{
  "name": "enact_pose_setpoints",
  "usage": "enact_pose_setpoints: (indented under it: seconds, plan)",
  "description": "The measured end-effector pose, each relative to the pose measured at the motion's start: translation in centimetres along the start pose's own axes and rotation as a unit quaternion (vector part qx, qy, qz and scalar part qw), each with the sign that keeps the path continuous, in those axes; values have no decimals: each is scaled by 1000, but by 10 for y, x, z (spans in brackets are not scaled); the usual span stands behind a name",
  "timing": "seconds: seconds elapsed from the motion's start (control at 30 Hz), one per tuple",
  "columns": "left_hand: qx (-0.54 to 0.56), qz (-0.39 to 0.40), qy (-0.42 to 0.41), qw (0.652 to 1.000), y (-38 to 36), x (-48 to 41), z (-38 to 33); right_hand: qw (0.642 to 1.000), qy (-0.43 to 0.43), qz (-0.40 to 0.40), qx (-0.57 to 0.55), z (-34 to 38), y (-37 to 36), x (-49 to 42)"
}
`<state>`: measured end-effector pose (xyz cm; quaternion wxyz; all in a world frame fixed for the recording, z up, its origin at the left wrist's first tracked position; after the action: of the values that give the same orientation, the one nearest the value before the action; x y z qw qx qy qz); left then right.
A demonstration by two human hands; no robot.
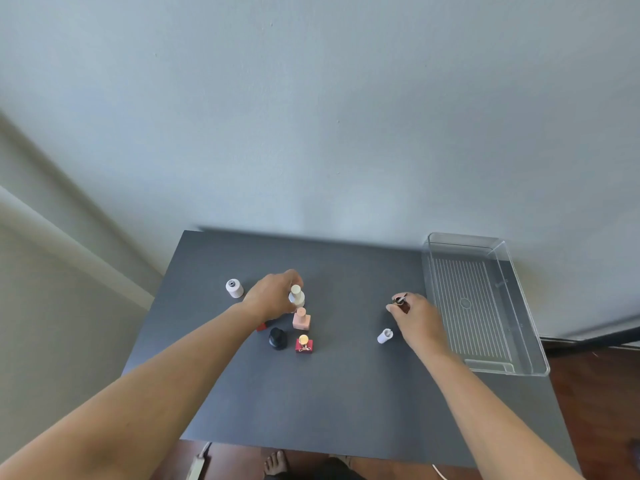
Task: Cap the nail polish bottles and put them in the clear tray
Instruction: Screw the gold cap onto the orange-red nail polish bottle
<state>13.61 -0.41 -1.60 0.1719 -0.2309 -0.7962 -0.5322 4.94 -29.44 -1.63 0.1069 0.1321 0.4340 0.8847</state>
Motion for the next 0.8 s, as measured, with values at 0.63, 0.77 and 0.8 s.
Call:
enact_pose_setpoints:
  seconds: [0.63,0.77,0.8]
  plan:
    - [23,-57,58,996,25,54,61,977,50,-19,-204,100,24,45]
    - [18,-57,76,995,12,55,68,978,74,-16,-192,111,19,50]
    - [16,-61,82,995,11,55,70,979,78,-14,-190,113,17,51]
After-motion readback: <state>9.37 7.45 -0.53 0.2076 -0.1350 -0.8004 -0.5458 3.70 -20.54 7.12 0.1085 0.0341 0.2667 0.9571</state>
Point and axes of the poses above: each hand's wrist, its own x-axis away from the middle knuckle, its own y-axis out of the back of the hand, z = x × y, the point moved 9 cm from there along -x, towards the middle knuckle, and after that the axes turned 8 degrees about y, right-handed, at the moved point
